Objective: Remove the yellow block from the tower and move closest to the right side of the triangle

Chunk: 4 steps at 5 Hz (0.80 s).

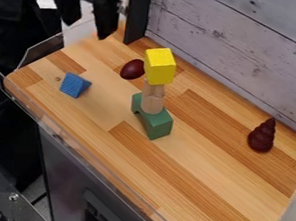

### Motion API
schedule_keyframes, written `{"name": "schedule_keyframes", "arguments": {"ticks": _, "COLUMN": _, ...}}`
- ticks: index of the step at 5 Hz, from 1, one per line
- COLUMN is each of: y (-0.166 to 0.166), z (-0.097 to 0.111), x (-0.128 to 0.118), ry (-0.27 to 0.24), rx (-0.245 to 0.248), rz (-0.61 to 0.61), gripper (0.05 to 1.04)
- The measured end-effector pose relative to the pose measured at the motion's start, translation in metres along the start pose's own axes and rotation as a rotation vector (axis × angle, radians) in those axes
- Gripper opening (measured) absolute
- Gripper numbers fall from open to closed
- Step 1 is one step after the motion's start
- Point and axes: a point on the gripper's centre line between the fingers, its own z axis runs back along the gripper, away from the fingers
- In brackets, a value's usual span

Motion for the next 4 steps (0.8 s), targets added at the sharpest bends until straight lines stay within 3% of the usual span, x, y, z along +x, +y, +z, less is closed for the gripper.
{"name": "schedule_keyframes", "arguments": {"ticks": 1, "y": -0.007, "z": 0.028, "x": -0.006, "ry": -0.026, "rx": 0.017, "rz": -0.054, "gripper": 0.999}}
{"name": "schedule_keyframes", "arguments": {"ticks": 2, "y": -0.016, "z": 0.043, "x": -0.013, "ry": -0.029, "rx": 0.030, "rz": -0.099, "gripper": 0.999}}
{"name": "schedule_keyframes", "arguments": {"ticks": 4, "y": -0.043, "z": 0.046, "x": -0.014, "ry": -0.019, "rx": 0.053, "rz": -0.221, "gripper": 0.999}}
